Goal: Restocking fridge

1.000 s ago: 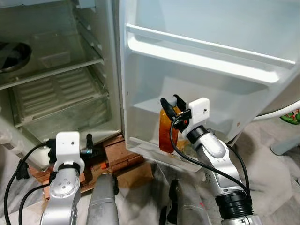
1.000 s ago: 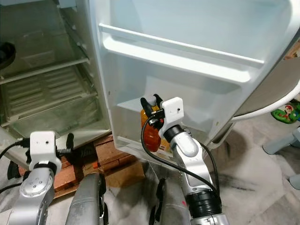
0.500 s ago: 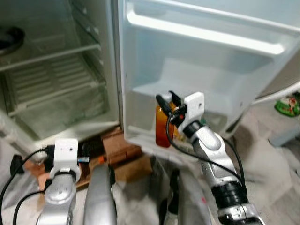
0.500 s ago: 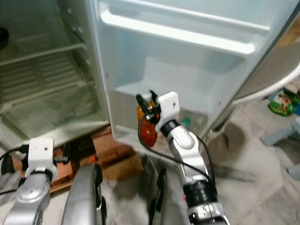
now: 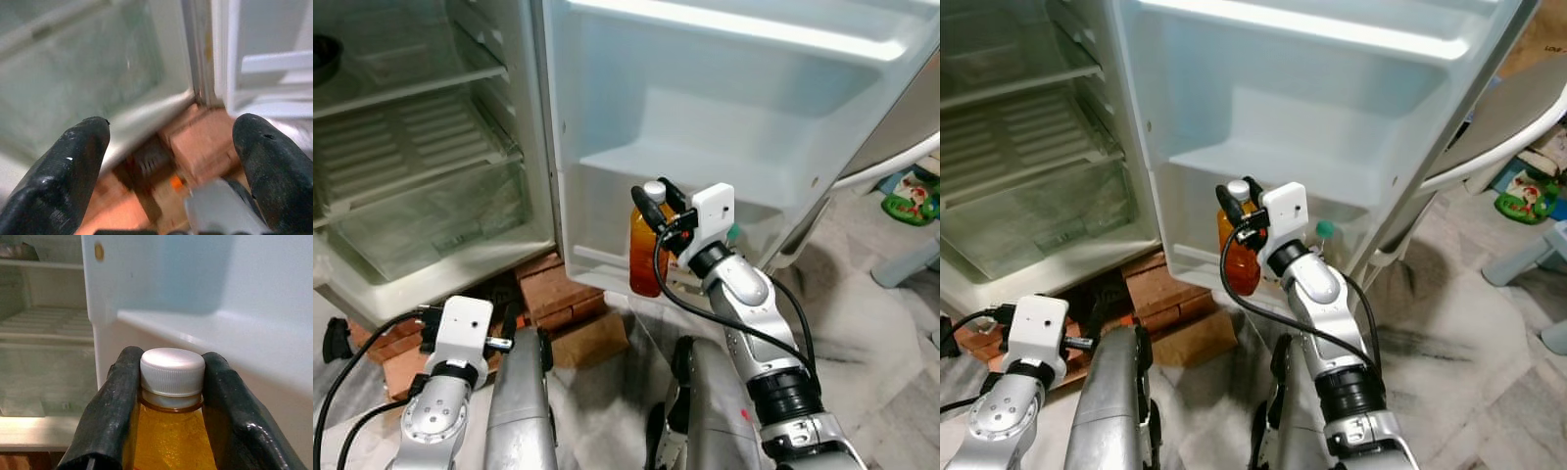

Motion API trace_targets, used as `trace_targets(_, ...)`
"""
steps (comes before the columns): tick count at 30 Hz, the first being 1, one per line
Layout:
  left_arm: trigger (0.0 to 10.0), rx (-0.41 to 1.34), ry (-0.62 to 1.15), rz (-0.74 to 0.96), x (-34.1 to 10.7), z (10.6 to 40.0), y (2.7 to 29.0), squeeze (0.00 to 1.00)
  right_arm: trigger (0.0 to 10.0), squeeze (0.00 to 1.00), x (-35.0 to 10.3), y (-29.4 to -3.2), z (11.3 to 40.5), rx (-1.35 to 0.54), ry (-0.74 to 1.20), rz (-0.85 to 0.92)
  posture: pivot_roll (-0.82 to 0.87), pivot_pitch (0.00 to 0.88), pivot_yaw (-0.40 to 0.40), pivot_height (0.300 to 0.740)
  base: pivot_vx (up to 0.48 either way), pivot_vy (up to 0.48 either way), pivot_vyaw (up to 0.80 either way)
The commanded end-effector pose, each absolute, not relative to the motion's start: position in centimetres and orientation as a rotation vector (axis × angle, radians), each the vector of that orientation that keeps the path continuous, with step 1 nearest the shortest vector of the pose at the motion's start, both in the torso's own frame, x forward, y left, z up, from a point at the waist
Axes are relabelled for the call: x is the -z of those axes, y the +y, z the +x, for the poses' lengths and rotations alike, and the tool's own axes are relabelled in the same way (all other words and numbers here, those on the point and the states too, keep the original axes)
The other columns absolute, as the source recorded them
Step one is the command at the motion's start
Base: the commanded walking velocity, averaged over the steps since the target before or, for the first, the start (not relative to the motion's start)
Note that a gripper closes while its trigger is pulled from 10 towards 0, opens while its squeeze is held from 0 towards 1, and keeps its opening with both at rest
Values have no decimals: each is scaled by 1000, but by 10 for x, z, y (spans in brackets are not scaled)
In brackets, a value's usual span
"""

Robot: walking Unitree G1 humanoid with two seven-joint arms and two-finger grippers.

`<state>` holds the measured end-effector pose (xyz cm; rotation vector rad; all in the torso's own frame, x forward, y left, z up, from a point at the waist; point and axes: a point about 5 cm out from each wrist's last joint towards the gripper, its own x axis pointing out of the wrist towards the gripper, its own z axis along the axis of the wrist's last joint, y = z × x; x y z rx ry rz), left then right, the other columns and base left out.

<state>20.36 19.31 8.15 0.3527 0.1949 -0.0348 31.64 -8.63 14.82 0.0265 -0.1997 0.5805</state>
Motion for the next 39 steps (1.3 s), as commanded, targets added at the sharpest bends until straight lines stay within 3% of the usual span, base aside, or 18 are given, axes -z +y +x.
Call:
trace_targets(1,10000,36,163,391,-82,204,192,0,10000,0,-156,-88,319,-579,-242,33,204,118,-88,451,0,0,0)
trace_targets(11,10000,52,91,391,-92,210,188,0,10000,0,-169,-70,330,-600,-298,-8,223,128,-91,451,0,0,0)
trace_targets(22,10000,36,84,376,-100,196,180,0,10000,0,-228,-31,352,-585,-532,-31,264,194,-110,451,0,0,0)
trace_targets(32,10000,13,75,398,-108,193,184,0,10000,0,-207,-30,354,-596,-662,-496,287,223,-114,451,0,0,0)
trace_targets(39,10000,22,78,400,-108,192,179,0,10000,0,-169,-44,352,-581,-553,-524,283,234,-115,451,0,0,0)
